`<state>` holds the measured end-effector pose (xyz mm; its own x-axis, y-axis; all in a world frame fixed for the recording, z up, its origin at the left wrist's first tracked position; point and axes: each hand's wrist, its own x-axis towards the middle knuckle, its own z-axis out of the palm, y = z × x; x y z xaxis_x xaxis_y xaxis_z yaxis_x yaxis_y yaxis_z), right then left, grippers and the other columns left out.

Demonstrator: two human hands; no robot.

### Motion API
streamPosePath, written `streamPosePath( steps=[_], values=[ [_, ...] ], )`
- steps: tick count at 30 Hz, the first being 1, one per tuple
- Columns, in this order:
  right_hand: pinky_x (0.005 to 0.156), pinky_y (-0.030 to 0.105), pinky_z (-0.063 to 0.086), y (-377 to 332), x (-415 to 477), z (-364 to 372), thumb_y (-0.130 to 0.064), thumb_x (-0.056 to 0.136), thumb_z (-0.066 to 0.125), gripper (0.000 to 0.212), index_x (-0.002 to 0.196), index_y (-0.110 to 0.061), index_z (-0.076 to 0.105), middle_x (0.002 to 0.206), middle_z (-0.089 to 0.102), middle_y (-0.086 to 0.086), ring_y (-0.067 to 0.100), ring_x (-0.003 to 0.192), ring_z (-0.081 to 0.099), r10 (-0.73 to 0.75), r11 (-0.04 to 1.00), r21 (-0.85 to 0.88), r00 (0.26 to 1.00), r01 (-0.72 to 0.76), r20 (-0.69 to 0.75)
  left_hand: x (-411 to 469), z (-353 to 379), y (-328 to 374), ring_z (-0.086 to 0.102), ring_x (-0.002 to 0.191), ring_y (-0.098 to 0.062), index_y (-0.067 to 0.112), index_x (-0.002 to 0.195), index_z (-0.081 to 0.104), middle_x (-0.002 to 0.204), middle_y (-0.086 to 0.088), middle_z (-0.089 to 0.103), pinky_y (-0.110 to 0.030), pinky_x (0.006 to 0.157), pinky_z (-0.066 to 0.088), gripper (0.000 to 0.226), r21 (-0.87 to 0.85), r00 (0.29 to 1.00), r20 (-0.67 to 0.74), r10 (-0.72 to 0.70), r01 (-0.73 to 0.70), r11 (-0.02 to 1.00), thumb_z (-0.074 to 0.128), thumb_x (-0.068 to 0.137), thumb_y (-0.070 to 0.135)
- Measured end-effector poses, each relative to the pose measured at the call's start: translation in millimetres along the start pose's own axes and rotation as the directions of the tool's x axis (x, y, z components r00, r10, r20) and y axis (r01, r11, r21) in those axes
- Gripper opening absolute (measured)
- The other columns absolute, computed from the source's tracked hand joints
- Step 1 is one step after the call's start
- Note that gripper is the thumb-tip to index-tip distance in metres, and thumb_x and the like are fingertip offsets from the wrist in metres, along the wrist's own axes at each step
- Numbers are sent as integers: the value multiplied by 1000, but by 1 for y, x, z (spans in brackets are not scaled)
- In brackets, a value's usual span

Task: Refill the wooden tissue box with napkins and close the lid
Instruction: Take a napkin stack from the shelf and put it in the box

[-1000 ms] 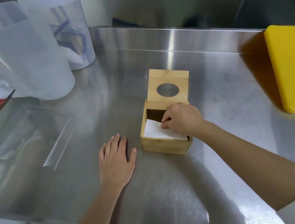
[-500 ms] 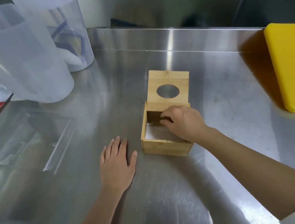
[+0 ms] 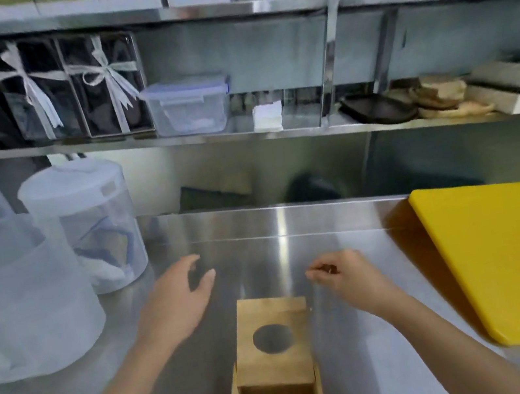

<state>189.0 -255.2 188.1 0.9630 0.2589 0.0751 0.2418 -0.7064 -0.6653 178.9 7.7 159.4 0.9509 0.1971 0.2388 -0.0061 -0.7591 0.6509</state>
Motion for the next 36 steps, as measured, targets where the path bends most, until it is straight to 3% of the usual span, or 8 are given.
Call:
streamPosePath(
  steps=[4,6,10,19,25,30,33,36],
  values=[
    [80,38,50,-6,28,-30,-15,88,57,18,94,-5,70,92,70,14,24,81,61,27,1000,5,999,-27,-27,49,-8,42,58,105,-18,24,119,54,116,0,63,-37,88,44,40,-67,999,36,40,-37,997,56,84,44],
    [77,37,51,-2,93,-73,-16,88,57,18,95,-6,69,89,70,14,25,78,61,1,1000,29,993,2,-118,130,-6,80,58,101,-18,23,118,54,115,-2,63,-37,89,45,39,-145,997,-3,83,-83,986,57,84,42],
    [59,32,49,-1,137,-111,-19,88,58,15,90,-8,68,75,65,7,17,60,56,69,986,163,984,-41,-166,184,-10,114,55,95,-13,23,117,54,113,1,61,-28,80,40,38,-225,993,25,117,-109,968,56,84,43],
    [58,29,59,5,268,-158,-26,89,57,16,100,-15,60,89,65,6,20,74,65,88,975,219,975,-42,-203,305,6,162,50,110,-19,21,126,47,131,-2,52,-31,85,37,46,-151,984,78,161,-148,977,54,85,40],
    [59,31,59,21,326,-128,-40,89,53,47,127,-14,48,102,58,-3,20,86,62,165,897,437,967,-66,-193,353,54,157,53,94,-11,23,124,48,128,-2,55,-29,81,40,40,-230,988,46,151,-136,964,55,86,35],
    [61,38,61,30,361,-100,-49,88,48,62,141,-23,28,141,40,4,24,101,55,233,768,630,966,-113,-111,375,103,135,34,131,-19,38,139,26,150,6,28,-36,98,32,63,-280,974,158,159,-111,954,58,85,38],
    [67,41,61,37,376,-88,-54,88,44,63,141,-26,26,145,36,5,27,112,50,213,707,697,976,-122,-45,377,123,127,22,138,-23,48,140,13,155,8,14,-48,110,23,75,-241,964,227,138,-82,967,59,80,42],
    [81,43,57,37,387,-79,-53,90,39,56,137,-22,36,143,40,6,30,116,50,182,693,713,983,-103,-36,375,135,123,22,138,-24,52,137,14,155,8,17,-50,110,26,73,-261,967,214,137,-79,962,59,81,41]
  ],
)
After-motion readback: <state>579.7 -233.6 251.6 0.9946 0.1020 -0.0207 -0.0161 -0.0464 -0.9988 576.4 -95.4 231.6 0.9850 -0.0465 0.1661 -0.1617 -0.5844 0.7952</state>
